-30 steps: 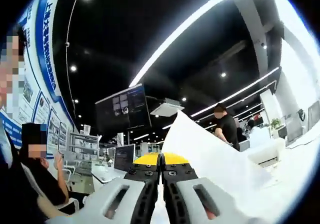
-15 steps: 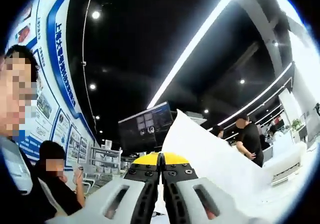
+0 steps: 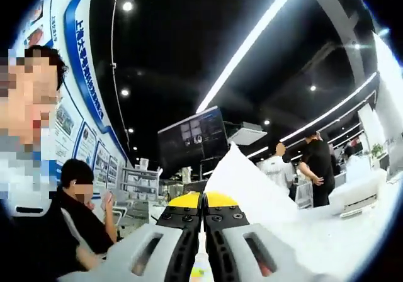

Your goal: Organize the stack of printing papers by aligning and flattening the scattered papers on the table

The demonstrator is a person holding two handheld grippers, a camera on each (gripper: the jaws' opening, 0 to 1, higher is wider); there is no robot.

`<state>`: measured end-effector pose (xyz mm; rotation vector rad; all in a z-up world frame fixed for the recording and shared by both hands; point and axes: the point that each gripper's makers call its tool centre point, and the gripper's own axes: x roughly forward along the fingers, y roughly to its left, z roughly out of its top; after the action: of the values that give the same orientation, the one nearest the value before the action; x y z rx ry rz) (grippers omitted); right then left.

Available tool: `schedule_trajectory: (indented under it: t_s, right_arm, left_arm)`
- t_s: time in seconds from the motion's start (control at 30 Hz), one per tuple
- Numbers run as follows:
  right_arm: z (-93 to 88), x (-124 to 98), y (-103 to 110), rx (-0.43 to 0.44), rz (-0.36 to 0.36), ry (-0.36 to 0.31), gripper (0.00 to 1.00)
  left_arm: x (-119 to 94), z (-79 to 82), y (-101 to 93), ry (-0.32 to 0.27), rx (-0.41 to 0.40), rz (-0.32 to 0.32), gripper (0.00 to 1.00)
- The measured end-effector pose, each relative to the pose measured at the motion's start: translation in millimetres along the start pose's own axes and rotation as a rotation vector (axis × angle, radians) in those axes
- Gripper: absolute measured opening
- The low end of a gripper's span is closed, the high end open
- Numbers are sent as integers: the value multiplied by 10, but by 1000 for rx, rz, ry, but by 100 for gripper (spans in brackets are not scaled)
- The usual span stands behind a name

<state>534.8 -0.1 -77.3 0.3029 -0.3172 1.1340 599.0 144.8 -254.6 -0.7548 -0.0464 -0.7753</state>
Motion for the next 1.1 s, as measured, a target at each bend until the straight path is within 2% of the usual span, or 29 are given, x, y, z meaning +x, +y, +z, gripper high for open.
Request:
schedule_trajectory:
  t_s: [0.13,0.17,0.27,0.37,0.47,0.6,0.83,1.0,1.1]
  right_arm:
    - [-224,-252,-276,109,-83,-1,0]
    - [-241,-270,-296,116,-89,-2,0]
    - [-471,-415,-449,145,-141,30,0]
    - [-593,-474,-509,182,-160,41,0]
    - [-682,-506,-489,220,-155,44,0]
    - [-848,-499,-414,239,-142,82,0]
    - [-1047,-534,-367,282,-137,123,0]
    - [-1185,-494,-253,278,-106,182,0]
    - [-1235,-499,-234,281,-101,195,0]
  left_arm:
    - [5,-11,-2,6,2,1,16]
    - [5,-11,-1,6,2,2,16]
    - [8,-8,8,5,-1,6,16]
    - [8,-5,17,5,-1,10,16]
    - [9,-2,22,5,-3,13,16]
    - [6,0,16,3,-9,14,16]
    - [-14,76,36,-38,-60,12,17]
    - [-11,71,21,-37,-58,9,18]
    - [-13,79,22,-40,-66,9,18]
